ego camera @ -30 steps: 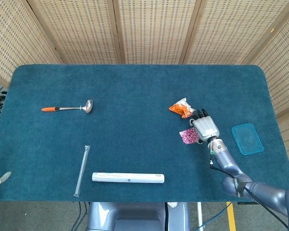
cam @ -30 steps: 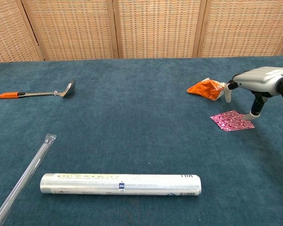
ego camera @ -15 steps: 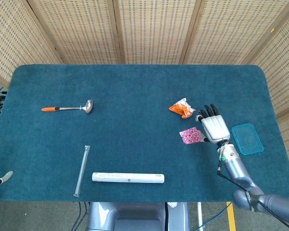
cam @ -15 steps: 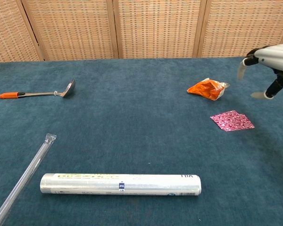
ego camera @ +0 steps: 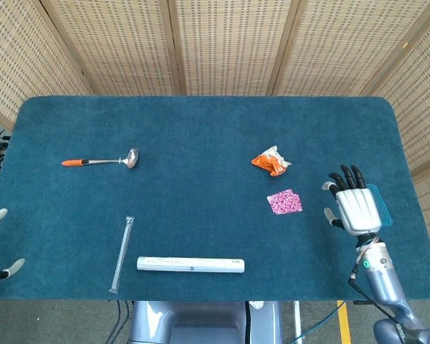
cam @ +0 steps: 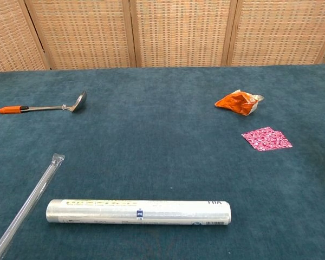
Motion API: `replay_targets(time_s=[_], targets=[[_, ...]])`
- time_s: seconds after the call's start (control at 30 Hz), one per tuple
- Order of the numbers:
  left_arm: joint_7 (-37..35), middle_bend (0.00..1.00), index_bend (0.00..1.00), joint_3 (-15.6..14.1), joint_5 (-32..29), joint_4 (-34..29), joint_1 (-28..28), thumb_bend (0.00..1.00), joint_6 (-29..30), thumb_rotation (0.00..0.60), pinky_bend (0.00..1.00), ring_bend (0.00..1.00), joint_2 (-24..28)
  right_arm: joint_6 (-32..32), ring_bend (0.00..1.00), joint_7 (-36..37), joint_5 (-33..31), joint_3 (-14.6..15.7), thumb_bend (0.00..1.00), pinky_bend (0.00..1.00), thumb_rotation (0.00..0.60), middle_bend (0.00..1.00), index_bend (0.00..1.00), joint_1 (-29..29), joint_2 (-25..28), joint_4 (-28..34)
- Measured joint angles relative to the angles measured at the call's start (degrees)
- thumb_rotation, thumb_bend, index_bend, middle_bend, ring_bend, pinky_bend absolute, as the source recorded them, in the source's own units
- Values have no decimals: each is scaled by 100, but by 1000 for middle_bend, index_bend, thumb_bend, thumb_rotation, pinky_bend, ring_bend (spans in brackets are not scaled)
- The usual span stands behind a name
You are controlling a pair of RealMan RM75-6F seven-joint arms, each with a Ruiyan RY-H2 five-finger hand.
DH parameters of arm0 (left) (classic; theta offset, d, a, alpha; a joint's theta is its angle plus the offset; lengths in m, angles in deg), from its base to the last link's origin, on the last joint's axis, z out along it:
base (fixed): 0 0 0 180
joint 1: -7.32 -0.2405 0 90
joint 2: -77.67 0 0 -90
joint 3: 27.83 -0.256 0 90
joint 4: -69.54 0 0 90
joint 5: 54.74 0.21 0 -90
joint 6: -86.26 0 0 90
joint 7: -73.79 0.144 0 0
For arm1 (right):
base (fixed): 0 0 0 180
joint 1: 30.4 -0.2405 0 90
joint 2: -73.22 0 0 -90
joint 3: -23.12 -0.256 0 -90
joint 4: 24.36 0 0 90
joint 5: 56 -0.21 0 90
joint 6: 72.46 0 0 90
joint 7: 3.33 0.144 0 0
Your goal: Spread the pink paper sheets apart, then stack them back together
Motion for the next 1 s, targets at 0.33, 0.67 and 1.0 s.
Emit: replay_targets(time_s=[0.33,0.67,1.0], targets=[[47,0,98,-25,127,84,-127,0,283,572,0,0,-164,1250,0,217,680,390,364,0,600,231,352,1088,369,373],[-28,0,97,-73,175,185,-189,0,322,572,0,0,-253,1528,0,208,977,492,364,0,600,231,352,1573,543,559],[-37,0,97,-68,154,200,-181,0,275,571,0,0,-239,1233,0,154,930,392,363,0,600,231,352,1664,587,608]])
